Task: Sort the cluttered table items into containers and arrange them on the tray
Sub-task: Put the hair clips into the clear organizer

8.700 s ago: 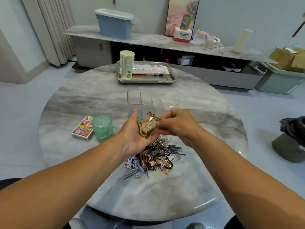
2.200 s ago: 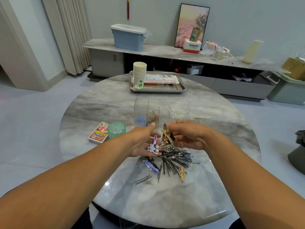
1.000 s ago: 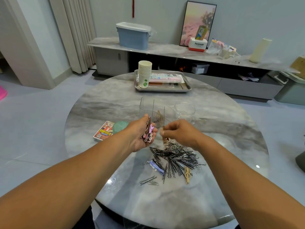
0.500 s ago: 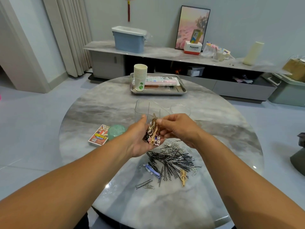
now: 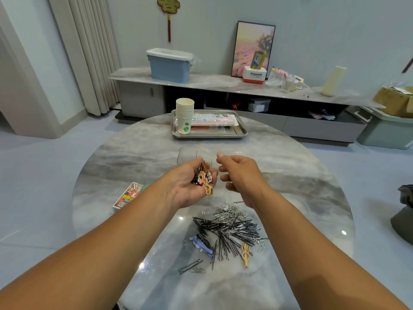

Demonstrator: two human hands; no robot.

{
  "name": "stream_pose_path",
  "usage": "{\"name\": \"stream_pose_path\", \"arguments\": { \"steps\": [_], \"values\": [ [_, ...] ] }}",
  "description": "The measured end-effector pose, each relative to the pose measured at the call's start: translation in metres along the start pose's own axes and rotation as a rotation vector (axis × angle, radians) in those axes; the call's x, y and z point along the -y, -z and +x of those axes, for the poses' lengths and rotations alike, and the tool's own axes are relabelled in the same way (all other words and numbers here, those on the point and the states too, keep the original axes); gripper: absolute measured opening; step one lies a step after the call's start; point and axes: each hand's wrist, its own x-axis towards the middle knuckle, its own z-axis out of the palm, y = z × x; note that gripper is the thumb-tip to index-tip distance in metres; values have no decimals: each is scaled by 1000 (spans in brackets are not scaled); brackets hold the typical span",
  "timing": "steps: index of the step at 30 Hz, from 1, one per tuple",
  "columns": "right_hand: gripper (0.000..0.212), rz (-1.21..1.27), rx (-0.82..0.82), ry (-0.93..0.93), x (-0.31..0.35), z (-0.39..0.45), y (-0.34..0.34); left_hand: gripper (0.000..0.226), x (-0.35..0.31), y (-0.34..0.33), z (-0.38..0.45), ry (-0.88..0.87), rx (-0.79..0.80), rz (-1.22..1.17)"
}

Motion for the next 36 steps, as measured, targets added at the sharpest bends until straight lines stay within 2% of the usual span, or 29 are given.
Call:
{"name": "stream_pose_path", "arguments": {
  "steps": [4, 6, 8, 10, 12, 18, 20, 25, 28, 31, 36],
  "values": [
    [37, 208, -87, -37, 4, 10, -2, 30, -25, -20, 0, -69, 6, -66],
    [43, 355, -72, -50, 7, 12, -10, 34, -32, -26, 5, -98, -2, -50],
    [39, 443, -30, -26, 11, 13, -20, 35, -31, -31, 12, -106, -6, -16],
    [32, 442, -35, -4, 11, 16, -34, 35, -27, -35, 19, -90, 21, -4],
    [45, 379, -64, 13, 9, 19, -47, 36, -23, -39, 25, -109, 25, -5],
    [46, 460, -44, -56, 9, 33, -68, 36, -26, -42, 45, -320, -112, 74],
    [44, 489, -31, -41, 10, 40, -70, 37, -26, -41, 48, -375, -107, 104],
    [57, 470, 39, 26, 9, 56, -75, 48, -31, -39, 56, -414, -37, 79],
    [53, 400, 45, 69, 5, 63, -74, 52, -31, -37, 59, -434, -8, 56],
    [52, 319, 29, 113, 0, 68, -71, 51, -31, -35, 62, -495, -58, 176],
    [49, 364, -2, 67, -6, 73, -67, 41, -30, -37, 62, -531, -90, 350]
  ]
}}
